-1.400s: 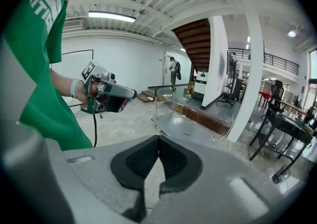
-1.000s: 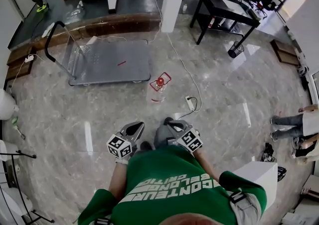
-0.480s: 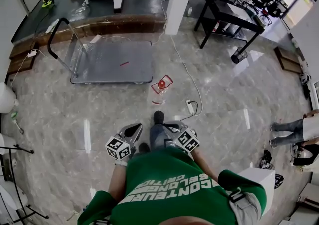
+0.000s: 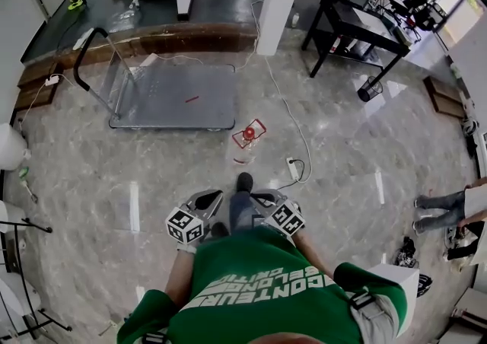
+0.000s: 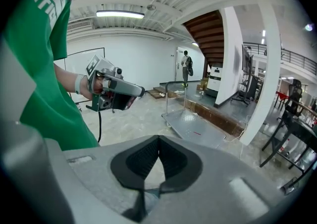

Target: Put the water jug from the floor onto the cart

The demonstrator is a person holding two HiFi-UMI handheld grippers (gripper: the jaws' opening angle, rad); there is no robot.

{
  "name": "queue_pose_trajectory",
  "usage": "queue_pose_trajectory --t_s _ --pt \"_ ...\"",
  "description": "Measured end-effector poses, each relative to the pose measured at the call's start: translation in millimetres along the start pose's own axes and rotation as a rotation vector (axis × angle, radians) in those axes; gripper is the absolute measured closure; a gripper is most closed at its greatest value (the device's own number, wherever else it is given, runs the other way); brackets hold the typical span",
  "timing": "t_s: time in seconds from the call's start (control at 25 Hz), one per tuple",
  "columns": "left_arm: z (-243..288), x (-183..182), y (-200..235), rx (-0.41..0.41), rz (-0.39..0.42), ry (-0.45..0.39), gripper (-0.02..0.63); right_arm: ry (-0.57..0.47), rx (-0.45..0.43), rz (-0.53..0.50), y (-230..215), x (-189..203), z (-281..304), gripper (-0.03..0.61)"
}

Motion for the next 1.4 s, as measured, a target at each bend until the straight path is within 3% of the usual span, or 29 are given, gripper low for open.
queue_pose_trajectory --t_s 0.56,0.96,1.4 --pt "51.6 -35.9 65.1 -0.063 -0.034 0.013 0.604 0.024 -0.057 -0.05 -94.4 -27.8 35.0 0.586" --pt "109.1 -91.6 106.7 -0.043 0.031 0.03 0.604 -0.007 -0.034 -0.048 -172.0 -51.4 58.2 0.586" --pt "147.6 -111.6 129.8 -0.031 0.046 0.087 0.604 -0.022 -0.024 0.012 -218.3 -49.1 70.1 0.586"
Point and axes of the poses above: the fingertips, and each gripper's own axes: z forward along the fingers, y to its left, x out of its underside, the point moved 1 cm from there along -z, backward along the fingers, and after that the axes turned 1 degree about -z, right-handed, at the moved point
